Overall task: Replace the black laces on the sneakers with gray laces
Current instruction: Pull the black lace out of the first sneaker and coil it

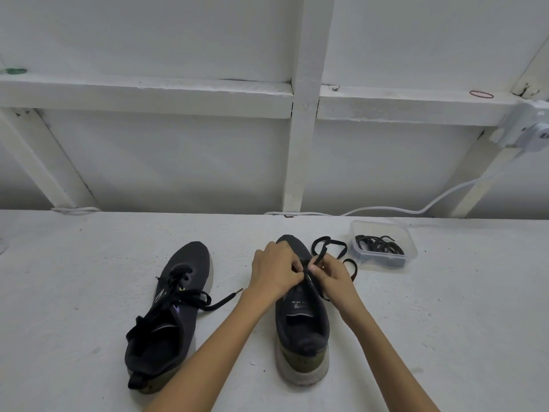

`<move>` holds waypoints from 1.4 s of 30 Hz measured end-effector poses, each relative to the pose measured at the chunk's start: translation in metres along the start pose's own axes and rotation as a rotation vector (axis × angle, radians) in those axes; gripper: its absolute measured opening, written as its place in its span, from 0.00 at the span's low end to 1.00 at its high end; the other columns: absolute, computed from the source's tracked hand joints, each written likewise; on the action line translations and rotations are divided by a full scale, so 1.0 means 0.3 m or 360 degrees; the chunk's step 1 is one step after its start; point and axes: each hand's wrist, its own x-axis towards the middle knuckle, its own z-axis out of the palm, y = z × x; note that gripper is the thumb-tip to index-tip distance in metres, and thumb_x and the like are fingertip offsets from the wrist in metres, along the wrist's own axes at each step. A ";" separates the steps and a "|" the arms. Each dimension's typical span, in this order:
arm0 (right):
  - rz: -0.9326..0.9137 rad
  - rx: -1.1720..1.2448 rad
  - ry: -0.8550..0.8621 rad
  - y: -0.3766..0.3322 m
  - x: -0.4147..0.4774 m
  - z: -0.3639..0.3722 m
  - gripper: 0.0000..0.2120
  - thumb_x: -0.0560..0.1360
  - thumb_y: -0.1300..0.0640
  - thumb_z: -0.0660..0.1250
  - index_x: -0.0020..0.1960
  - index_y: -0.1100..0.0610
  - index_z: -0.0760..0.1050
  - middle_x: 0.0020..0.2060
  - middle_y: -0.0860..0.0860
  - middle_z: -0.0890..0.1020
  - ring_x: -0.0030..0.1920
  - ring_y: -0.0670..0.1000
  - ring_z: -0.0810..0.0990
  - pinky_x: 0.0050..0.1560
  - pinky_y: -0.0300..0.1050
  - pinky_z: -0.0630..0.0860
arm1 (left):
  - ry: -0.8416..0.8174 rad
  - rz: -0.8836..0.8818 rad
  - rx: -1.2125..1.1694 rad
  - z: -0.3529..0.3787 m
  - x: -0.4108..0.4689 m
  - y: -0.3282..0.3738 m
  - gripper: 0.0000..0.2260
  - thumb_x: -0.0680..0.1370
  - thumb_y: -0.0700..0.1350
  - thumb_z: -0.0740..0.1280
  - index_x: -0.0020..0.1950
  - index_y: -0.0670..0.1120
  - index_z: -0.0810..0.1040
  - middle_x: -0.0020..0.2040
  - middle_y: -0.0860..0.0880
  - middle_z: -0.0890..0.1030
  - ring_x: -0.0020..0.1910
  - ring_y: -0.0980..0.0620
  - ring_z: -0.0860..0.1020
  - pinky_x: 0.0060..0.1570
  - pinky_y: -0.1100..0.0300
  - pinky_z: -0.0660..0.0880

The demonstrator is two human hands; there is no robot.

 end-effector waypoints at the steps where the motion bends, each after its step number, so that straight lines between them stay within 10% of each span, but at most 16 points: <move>1: -0.0022 0.0027 0.0027 0.002 -0.004 0.006 0.06 0.77 0.65 0.65 0.44 0.57 0.77 0.35 0.48 0.80 0.36 0.43 0.76 0.40 0.36 0.71 | 0.0007 0.0000 0.0003 0.005 -0.001 -0.001 0.06 0.74 0.49 0.69 0.49 0.52 0.84 0.55 0.53 0.77 0.58 0.50 0.71 0.56 0.53 0.68; 9: -0.0020 0.0307 -0.0022 0.004 -0.032 -0.025 0.07 0.76 0.65 0.69 0.46 0.55 0.83 0.37 0.67 0.79 0.36 0.54 0.72 0.33 0.42 0.66 | 0.0188 0.0041 -0.0197 0.085 -0.036 -0.024 0.06 0.77 0.47 0.66 0.51 0.50 0.82 0.55 0.58 0.73 0.56 0.54 0.67 0.51 0.61 0.59; 15: -0.0029 0.0227 -0.0017 -0.008 -0.017 0.001 0.08 0.77 0.66 0.66 0.41 0.56 0.78 0.32 0.46 0.81 0.32 0.42 0.75 0.35 0.36 0.70 | 0.0181 0.0114 -0.0098 0.091 -0.042 -0.033 0.09 0.80 0.49 0.63 0.54 0.51 0.81 0.57 0.58 0.71 0.57 0.55 0.65 0.51 0.61 0.56; 42: -0.0040 0.0295 0.0131 0.023 -0.039 0.016 0.05 0.77 0.60 0.69 0.44 0.53 0.82 0.41 0.58 0.84 0.43 0.54 0.81 0.47 0.51 0.78 | 0.0506 0.0227 -0.0169 0.138 -0.051 -0.060 0.03 0.74 0.47 0.71 0.44 0.53 0.85 0.55 0.59 0.75 0.56 0.55 0.71 0.52 0.63 0.56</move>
